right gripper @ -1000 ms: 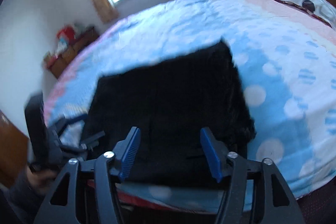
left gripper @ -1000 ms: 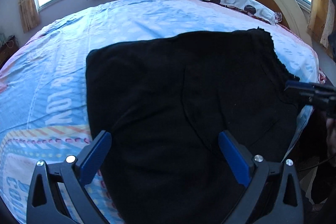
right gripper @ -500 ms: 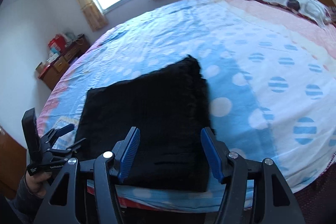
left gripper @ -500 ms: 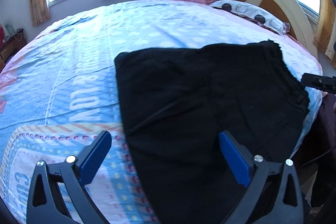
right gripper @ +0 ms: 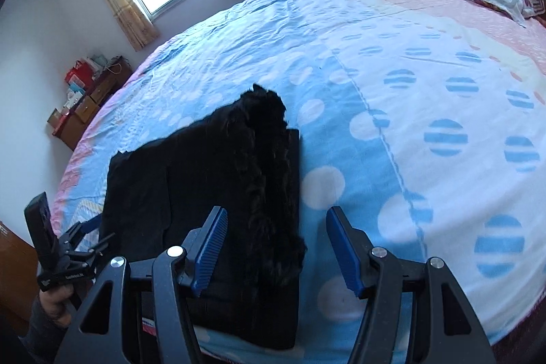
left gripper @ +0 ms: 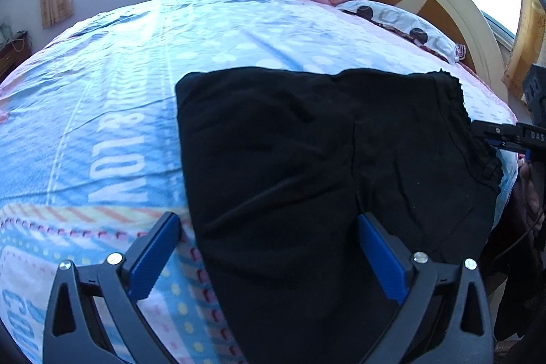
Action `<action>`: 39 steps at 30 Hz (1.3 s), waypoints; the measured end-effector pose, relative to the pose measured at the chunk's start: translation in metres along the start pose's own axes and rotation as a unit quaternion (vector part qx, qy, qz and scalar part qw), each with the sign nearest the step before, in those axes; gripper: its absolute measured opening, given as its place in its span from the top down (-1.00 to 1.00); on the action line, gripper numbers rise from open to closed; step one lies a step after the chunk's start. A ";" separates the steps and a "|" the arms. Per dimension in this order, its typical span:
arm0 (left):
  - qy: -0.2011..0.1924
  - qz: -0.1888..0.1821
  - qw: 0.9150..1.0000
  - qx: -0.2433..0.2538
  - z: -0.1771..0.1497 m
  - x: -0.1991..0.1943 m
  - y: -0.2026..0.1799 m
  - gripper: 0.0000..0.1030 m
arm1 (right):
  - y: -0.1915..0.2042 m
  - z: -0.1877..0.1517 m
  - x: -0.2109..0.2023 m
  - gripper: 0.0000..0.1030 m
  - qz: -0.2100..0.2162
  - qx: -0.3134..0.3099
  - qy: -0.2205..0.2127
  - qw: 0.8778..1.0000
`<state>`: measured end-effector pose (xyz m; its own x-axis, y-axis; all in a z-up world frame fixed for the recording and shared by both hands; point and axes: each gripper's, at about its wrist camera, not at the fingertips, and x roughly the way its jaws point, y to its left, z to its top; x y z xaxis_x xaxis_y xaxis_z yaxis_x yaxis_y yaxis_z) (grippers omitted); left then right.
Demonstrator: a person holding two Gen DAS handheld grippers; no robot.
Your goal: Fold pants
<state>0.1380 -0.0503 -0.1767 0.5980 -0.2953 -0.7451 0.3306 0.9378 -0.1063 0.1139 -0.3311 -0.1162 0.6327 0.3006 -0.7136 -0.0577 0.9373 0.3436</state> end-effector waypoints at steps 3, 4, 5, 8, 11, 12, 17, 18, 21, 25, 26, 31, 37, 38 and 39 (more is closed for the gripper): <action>0.004 0.000 1.000 0.011 0.006 0.006 -0.005 -1.00 | -0.002 0.004 0.008 -0.20 0.003 -0.006 -0.004 1.000; 0.004 -0.003 1.000 0.010 0.007 0.007 -0.004 -1.00 | 0.000 0.005 0.009 -0.20 0.001 -0.009 -0.006 1.000; 0.006 -0.005 1.000 0.006 0.010 0.009 -0.007 -1.00 | 0.003 0.006 0.011 -0.20 0.001 -0.013 -0.007 1.000; 0.014 -0.008 1.000 0.006 0.012 0.009 -0.006 -1.00 | 0.008 0.008 0.019 -0.21 0.023 -0.021 0.007 0.999; 0.014 -0.021 1.000 0.005 0.017 0.008 0.001 -1.00 | 0.011 0.005 0.019 -0.21 0.033 -0.044 0.023 0.998; 0.011 -0.024 1.000 0.001 0.018 0.008 0.004 -1.00 | 0.009 0.005 0.019 -0.20 0.039 -0.044 0.026 0.998; -0.001 -0.013 1.000 -0.012 0.022 0.015 -0.002 -1.00 | 0.007 0.009 0.026 -0.18 0.053 -0.031 0.030 0.998; 0.001 -0.016 1.000 -0.009 0.024 0.016 -0.004 -1.00 | 0.010 0.011 0.030 -0.18 0.051 -0.034 0.025 0.998; 0.011 -0.029 1.000 -0.004 0.026 0.016 -0.002 -1.00 | 0.013 0.011 0.031 -0.10 0.078 -0.032 0.024 0.996; 0.009 -0.049 0.999 0.005 0.023 0.015 0.002 -1.00 | 0.000 0.009 0.032 0.21 0.092 -0.015 0.026 0.995; 0.009 -0.047 0.999 0.006 0.023 0.015 0.001 -1.00 | -0.004 0.009 0.035 0.23 0.098 -0.006 0.029 0.995; -0.003 -0.027 1.000 0.005 0.021 0.011 -0.006 -0.67 | 0.007 0.008 0.030 0.47 0.103 -0.010 0.021 0.994; -0.022 -0.041 0.999 -0.010 0.023 -0.004 -0.001 0.45 | 0.031 0.003 0.008 0.61 0.089 -0.046 -0.011 0.995; -0.030 -0.036 0.999 -0.009 0.022 -0.008 -0.002 0.55 | 0.039 0.003 0.002 0.61 0.084 -0.060 -0.019 0.994; -0.036 -0.033 0.999 -0.010 0.023 -0.011 -0.003 0.65 | 0.045 0.003 -0.004 0.62 0.083 -0.069 -0.025 0.994</action>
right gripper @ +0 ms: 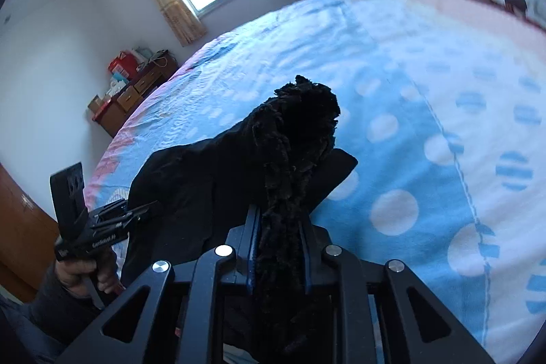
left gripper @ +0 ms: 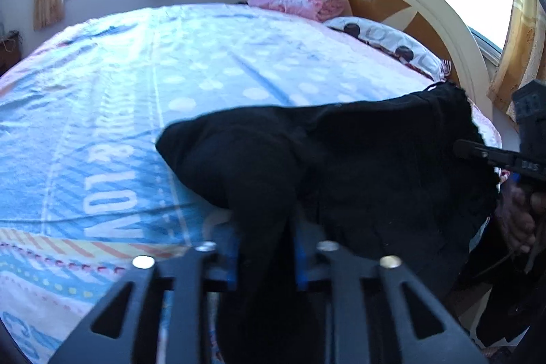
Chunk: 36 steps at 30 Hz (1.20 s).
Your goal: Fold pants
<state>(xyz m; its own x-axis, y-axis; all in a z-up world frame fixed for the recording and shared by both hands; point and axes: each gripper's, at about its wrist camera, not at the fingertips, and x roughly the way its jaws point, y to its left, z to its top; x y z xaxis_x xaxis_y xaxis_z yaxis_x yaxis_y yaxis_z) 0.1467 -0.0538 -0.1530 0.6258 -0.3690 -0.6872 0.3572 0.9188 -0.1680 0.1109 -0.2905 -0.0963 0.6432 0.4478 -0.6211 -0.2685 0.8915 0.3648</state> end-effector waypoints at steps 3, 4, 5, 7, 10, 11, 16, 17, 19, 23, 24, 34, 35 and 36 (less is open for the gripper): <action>-0.021 -0.009 1.000 -0.018 0.002 -0.016 0.003 0.73 | 0.021 0.007 -0.011 0.62 0.007 -0.024 -0.011 1.000; -0.028 -0.008 0.999 -0.022 0.002 -0.022 0.005 0.74 | 0.029 0.012 -0.013 0.63 0.008 -0.034 -0.011 0.999; -0.037 -0.008 0.999 -0.028 0.003 -0.030 0.010 0.74 | 0.036 0.016 -0.014 0.63 0.010 -0.043 -0.011 0.999; -0.047 -0.008 0.998 -0.034 0.005 -0.044 0.021 0.75 | 0.050 0.029 -0.012 0.63 0.018 -0.057 -0.004 0.998; -0.068 0.016 0.997 -0.041 0.008 -0.069 0.046 0.75 | 0.073 0.054 0.005 0.63 0.037 -0.076 0.011 0.996; -0.074 0.032 0.996 -0.040 0.010 -0.077 0.054 0.75 | 0.081 0.062 0.013 0.63 0.045 -0.085 0.018 0.995; -0.096 0.102 0.989 -0.054 0.017 -0.114 0.119 0.75 | 0.148 0.112 0.076 0.64 0.095 -0.140 0.048 0.984; -0.101 0.115 0.986 -0.060 0.019 -0.122 0.133 0.75 | 0.161 0.121 0.089 0.64 0.105 -0.148 0.052 0.982; -0.117 0.153 0.979 -0.073 0.023 -0.142 0.164 0.75 | 0.195 0.140 0.120 0.64 0.123 -0.169 0.060 0.976; -0.129 0.203 0.965 -0.100 0.019 -0.166 0.218 0.75 | 0.250 0.170 0.183 0.64 0.162 -0.188 0.085 0.965; -0.130 0.216 0.962 -0.104 0.017 -0.168 0.230 0.75 | 0.268 0.175 0.204 0.64 0.168 -0.198 0.090 0.961; -0.078 0.257 0.949 -0.163 -0.014 -0.135 0.318 0.73 | 0.336 0.181 0.348 0.64 0.179 -0.214 0.151 0.948; -0.076 0.260 0.949 -0.163 -0.017 -0.131 0.320 0.70 | 0.335 0.180 0.360 0.64 0.176 -0.210 0.158 0.949; -0.076 0.267 0.947 -0.163 -0.019 -0.130 0.321 0.58 | 0.331 0.177 0.373 0.64 0.168 -0.207 0.166 0.949</action>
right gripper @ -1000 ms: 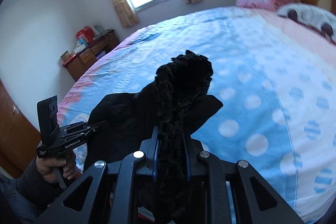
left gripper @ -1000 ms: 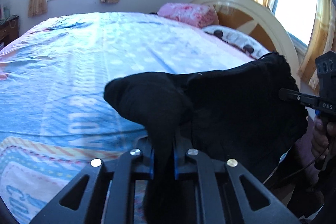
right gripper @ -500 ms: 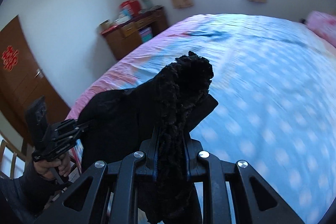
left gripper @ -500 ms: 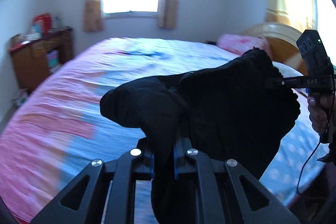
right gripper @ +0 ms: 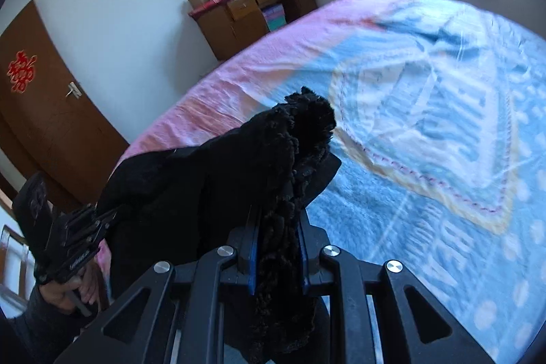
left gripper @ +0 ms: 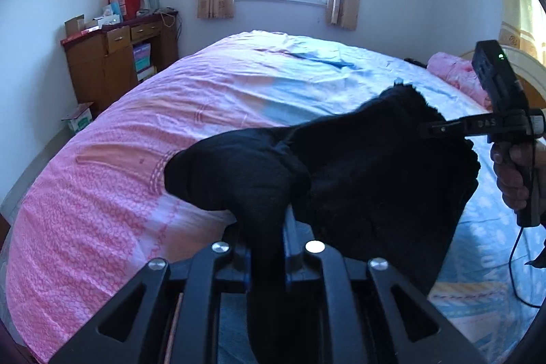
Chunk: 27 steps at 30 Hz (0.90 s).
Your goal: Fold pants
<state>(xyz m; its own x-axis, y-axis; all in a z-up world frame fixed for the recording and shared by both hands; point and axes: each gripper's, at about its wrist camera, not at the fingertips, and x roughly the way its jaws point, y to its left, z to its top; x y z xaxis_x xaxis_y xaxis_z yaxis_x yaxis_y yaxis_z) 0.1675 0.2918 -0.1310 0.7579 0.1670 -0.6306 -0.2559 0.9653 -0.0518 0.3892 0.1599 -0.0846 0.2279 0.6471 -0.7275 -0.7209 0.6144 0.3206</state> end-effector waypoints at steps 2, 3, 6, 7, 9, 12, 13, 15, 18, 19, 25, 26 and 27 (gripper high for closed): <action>0.000 0.025 1.000 0.005 -0.005 0.005 0.001 0.30 | -0.011 -0.003 0.018 0.63 -0.003 0.005 0.026 1.000; 0.010 0.047 0.999 0.015 -0.009 0.013 -0.001 -0.13 | -0.017 -0.004 0.025 0.55 -0.016 0.005 0.032 0.999; 0.022 0.064 0.997 0.023 -0.021 0.022 -0.006 -0.36 | -0.038 -0.013 0.042 0.02 -0.042 0.040 0.048 0.997; 0.026 0.066 0.997 0.019 -0.025 0.025 -0.007 -0.36 | -0.044 -0.016 0.043 -0.14 -0.041 0.052 0.043 0.997; 0.022 0.072 0.997 0.015 -0.024 0.024 -0.003 -0.45 | -0.050 -0.019 0.041 -0.16 -0.032 0.058 0.030 0.997; 0.024 0.090 0.996 0.012 -0.023 0.023 -0.004 -0.56 | -0.045 -0.021 0.033 -0.27 -0.051 0.055 0.021 0.997; 0.027 0.092 0.995 0.012 -0.021 0.020 -0.004 -0.56 | -0.043 -0.021 0.028 -0.27 -0.057 0.054 0.013 0.997; 0.026 0.096 0.995 0.018 -0.020 0.011 -0.008 -0.56 | -0.035 -0.023 0.007 -0.27 -0.074 0.051 -0.015 0.996; 0.025 0.095 0.995 0.029 -0.019 -0.002 -0.014 -0.57 | -0.029 -0.027 -0.019 -0.28 -0.107 0.041 -0.051 0.992; 0.024 0.092 0.995 0.029 -0.020 -0.008 -0.016 -0.57 | -0.029 -0.029 -0.024 -0.28 -0.111 0.041 -0.054 0.992; 0.001 0.075 0.997 0.022 -0.023 -0.048 -0.025 -0.76 | -0.005 -0.060 -0.058 -0.28 -0.139 0.036 -0.060 0.988; -0.002 0.072 0.997 0.024 -0.024 -0.058 -0.028 -0.76 | 0.002 -0.066 -0.063 -0.28 -0.138 0.029 -0.064 0.988; -0.005 0.070 0.997 0.023 -0.026 -0.065 -0.030 -0.76 | 0.010 -0.075 -0.071 -0.28 -0.133 0.023 -0.069 0.988</action>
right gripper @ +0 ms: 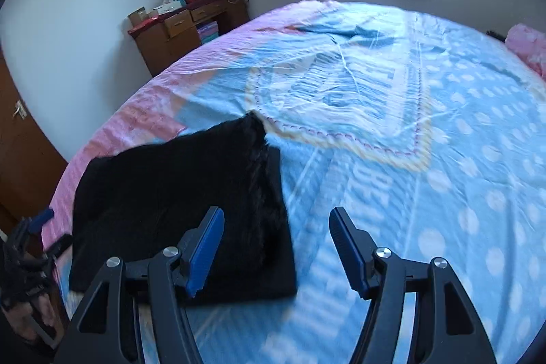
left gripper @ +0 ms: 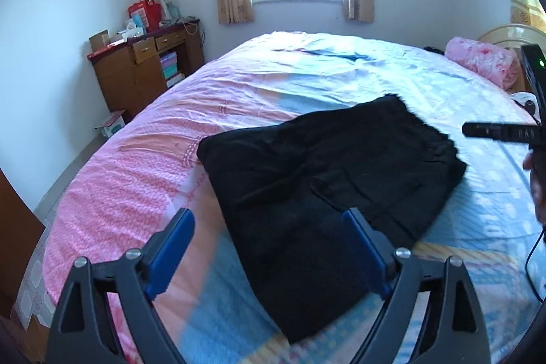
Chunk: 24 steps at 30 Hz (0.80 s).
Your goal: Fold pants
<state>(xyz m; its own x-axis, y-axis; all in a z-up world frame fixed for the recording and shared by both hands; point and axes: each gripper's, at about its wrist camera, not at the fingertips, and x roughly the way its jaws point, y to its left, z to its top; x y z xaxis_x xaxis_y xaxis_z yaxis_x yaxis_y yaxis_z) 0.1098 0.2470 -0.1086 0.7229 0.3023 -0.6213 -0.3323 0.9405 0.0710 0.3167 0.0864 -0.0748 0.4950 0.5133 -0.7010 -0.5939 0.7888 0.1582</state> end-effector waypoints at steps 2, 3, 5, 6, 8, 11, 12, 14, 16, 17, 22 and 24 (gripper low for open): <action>-0.006 -0.007 1.000 -0.004 -0.003 -0.013 -0.001 -0.76 | 0.011 -0.013 -0.016 -0.28 0.008 -0.003 -0.007 1.000; -0.009 -0.009 1.000 -0.005 -0.006 -0.021 -0.002 -0.76 | 0.017 -0.020 -0.026 -0.28 0.006 -0.004 -0.013 1.000; -0.016 -0.013 1.000 -0.005 -0.010 -0.034 -0.003 -0.76 | 0.030 -0.032 -0.047 -0.28 0.001 -0.012 -0.033 0.999; -0.019 -0.014 1.000 -0.004 -0.013 -0.039 -0.003 -0.81 | 0.036 -0.038 -0.057 -0.28 -0.002 -0.016 -0.045 0.999; -0.029 -0.014 0.999 -0.008 -0.016 -0.050 -0.004 -0.91 | 0.044 -0.047 -0.073 -0.28 -0.006 -0.021 -0.065 0.998; -0.039 -0.017 0.999 -0.007 -0.014 -0.060 -0.007 -0.93 | 0.056 -0.059 -0.099 -0.29 -0.010 -0.024 -0.096 0.995; -0.044 -0.019 0.999 -0.009 -0.013 -0.063 -0.008 -0.93 | 0.058 -0.061 -0.104 -0.30 -0.011 -0.024 -0.102 0.994; -0.049 -0.026 0.998 -0.011 -0.012 -0.067 -0.010 -0.93 | 0.062 -0.064 -0.112 -0.34 -0.011 -0.024 -0.107 0.994; -0.053 -0.029 0.998 -0.011 -0.012 -0.069 -0.012 -0.94 | 0.066 -0.069 -0.120 -0.35 -0.013 -0.026 -0.108 0.994; -0.055 -0.030 0.998 -0.012 -0.012 -0.069 -0.012 -0.94 | 0.068 -0.070 -0.123 -0.35 -0.015 -0.027 -0.109 0.994; -0.050 -0.036 0.998 -0.020 -0.014 -0.066 -0.009 -0.94 | 0.075 -0.077 -0.135 -0.35 -0.012 -0.029 -0.118 0.993; -0.053 -0.037 0.998 -0.020 -0.014 -0.068 -0.009 -0.94 | 0.078 -0.077 -0.135 -0.35 -0.009 -0.030 -0.116 0.993</action>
<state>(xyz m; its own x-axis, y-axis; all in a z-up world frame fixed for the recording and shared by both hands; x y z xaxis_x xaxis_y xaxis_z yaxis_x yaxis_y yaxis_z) 0.0557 0.2164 -0.0779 0.8052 0.2488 -0.5383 -0.2975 0.9547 -0.0038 0.1546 0.0527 -0.0216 0.6344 0.5687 -0.5236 -0.6171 0.7805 0.1001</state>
